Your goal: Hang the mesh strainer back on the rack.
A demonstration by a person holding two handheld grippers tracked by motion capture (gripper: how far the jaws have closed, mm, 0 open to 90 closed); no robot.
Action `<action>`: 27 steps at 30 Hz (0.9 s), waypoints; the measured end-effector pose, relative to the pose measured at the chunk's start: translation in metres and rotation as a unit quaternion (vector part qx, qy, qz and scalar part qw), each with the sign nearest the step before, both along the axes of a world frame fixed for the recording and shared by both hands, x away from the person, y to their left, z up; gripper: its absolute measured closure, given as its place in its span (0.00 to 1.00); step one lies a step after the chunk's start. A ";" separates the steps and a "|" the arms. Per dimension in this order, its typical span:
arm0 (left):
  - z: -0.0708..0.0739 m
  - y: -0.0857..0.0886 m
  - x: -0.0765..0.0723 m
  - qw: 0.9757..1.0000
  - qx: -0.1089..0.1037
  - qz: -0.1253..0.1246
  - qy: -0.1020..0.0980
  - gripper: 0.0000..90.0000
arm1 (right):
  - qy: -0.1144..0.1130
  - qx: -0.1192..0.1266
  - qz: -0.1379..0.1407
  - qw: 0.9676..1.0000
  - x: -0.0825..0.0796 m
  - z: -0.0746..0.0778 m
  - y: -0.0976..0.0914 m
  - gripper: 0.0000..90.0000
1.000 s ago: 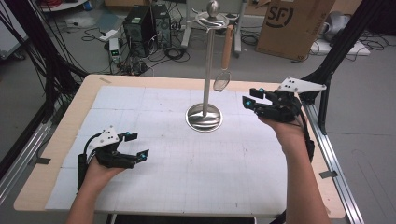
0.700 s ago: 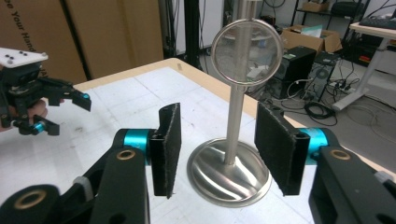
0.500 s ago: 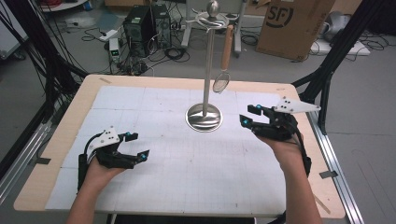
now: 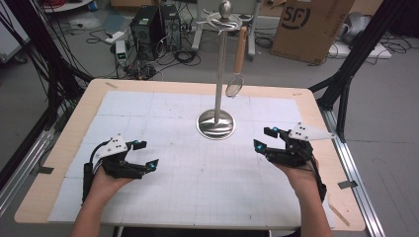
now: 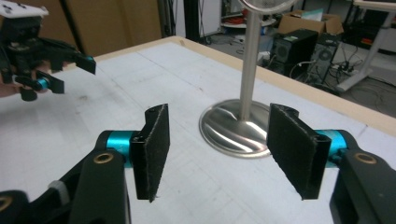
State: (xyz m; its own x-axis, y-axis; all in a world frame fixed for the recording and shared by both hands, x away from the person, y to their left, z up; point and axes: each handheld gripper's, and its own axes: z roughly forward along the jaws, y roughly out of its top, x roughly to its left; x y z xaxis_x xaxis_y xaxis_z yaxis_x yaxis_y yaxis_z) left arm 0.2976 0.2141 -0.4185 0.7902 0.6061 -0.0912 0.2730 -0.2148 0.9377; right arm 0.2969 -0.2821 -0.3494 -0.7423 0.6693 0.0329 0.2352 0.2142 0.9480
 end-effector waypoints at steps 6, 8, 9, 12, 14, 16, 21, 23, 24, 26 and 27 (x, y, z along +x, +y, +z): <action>-0.001 -0.001 0.000 1.000 0.003 -0.002 0.001 0.19 | 0.005 -0.003 -0.009 1.000 -0.008 -0.016 -0.006 0.41; -0.001 -0.002 0.000 1.000 0.003 -0.002 0.001 0.19 | 0.007 -0.002 -0.012 1.000 -0.010 -0.020 -0.007 0.41; -0.001 -0.002 0.000 1.000 0.002 -0.002 0.002 0.19 | 0.006 -0.004 -0.013 1.000 -0.011 -0.021 -0.007 0.41; -0.001 -0.002 0.000 1.000 0.004 -0.003 0.002 0.19 | 0.007 -0.009 -0.013 1.000 -0.015 -0.025 -0.005 0.39; -0.001 -0.002 0.000 1.000 0.002 -0.002 0.002 0.19 | 0.003 -0.008 -0.012 1.000 -0.017 -0.027 -0.004 0.39; -0.001 -0.002 0.000 1.000 0.002 -0.001 0.001 0.19 | 0.003 -0.007 -0.009 1.000 -0.018 -0.029 -0.003 0.39; -0.001 -0.003 0.000 1.000 0.006 -0.003 0.000 0.19 | 0.008 -0.011 -0.009 1.000 -0.021 -0.032 -0.004 0.37; -0.001 -0.004 0.000 1.000 0.004 -0.005 0.001 0.19 | 0.011 -0.012 -0.010 1.000 -0.021 -0.035 -0.006 0.37; -0.001 -0.004 0.000 1.000 0.005 -0.007 0.000 0.19 | 0.015 -0.012 -0.012 1.000 -0.022 -0.037 -0.007 0.37; 0.000 -0.005 0.000 1.000 0.003 -0.007 0.000 0.19 | 0.021 -0.009 -0.014 1.000 -0.022 -0.040 -0.009 0.36; 0.000 -0.005 0.000 1.000 0.002 -0.006 0.000 0.19 | 0.023 -0.007 -0.014 1.000 -0.022 -0.041 -0.010 0.36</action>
